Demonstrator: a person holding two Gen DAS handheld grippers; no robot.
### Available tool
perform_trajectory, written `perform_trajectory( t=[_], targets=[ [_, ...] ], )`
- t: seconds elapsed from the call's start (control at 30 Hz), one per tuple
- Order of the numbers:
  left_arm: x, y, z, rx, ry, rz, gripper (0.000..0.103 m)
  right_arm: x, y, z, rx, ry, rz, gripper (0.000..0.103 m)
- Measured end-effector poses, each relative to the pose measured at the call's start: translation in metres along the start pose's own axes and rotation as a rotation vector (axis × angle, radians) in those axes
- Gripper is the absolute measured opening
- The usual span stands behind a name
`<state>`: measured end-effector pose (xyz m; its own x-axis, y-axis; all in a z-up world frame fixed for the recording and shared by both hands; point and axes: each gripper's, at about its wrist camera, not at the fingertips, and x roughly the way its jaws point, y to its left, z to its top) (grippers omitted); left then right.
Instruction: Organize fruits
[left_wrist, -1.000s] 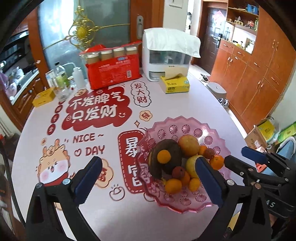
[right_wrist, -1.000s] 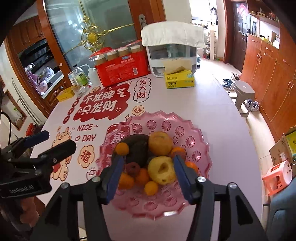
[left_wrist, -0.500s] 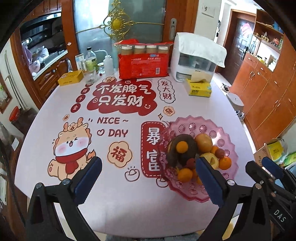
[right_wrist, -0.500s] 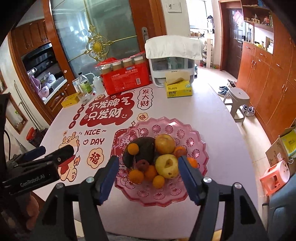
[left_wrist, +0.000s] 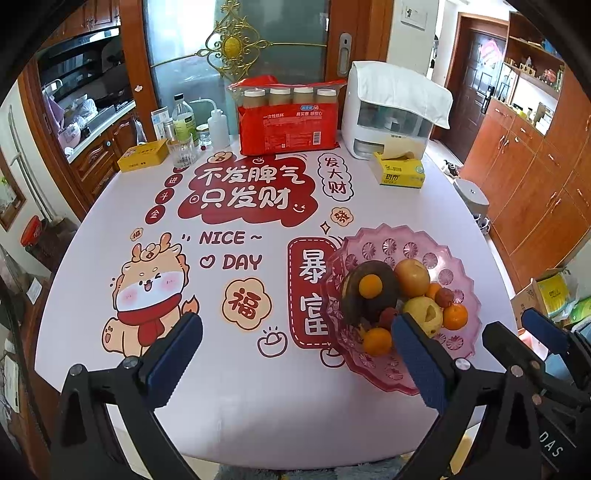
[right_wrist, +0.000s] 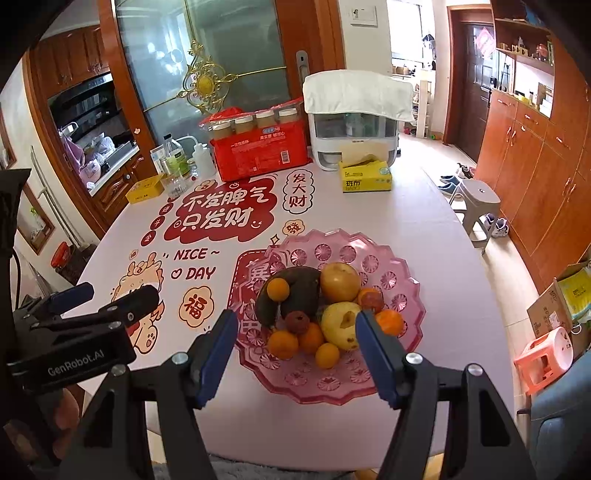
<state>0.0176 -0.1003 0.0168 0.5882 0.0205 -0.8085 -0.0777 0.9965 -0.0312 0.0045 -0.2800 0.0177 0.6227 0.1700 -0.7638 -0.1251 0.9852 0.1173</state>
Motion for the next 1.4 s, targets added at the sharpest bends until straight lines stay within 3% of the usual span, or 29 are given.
perform_trajectory(
  t=[1.4],
  targets=[
    [-0.0029, -0.0006, -0.0045, 0.021, 0.0, 0.007, 0.102, -0.0016, 0.0028, -0.0063, -0.004, 0.003, -0.012, 0.067]
  ],
)
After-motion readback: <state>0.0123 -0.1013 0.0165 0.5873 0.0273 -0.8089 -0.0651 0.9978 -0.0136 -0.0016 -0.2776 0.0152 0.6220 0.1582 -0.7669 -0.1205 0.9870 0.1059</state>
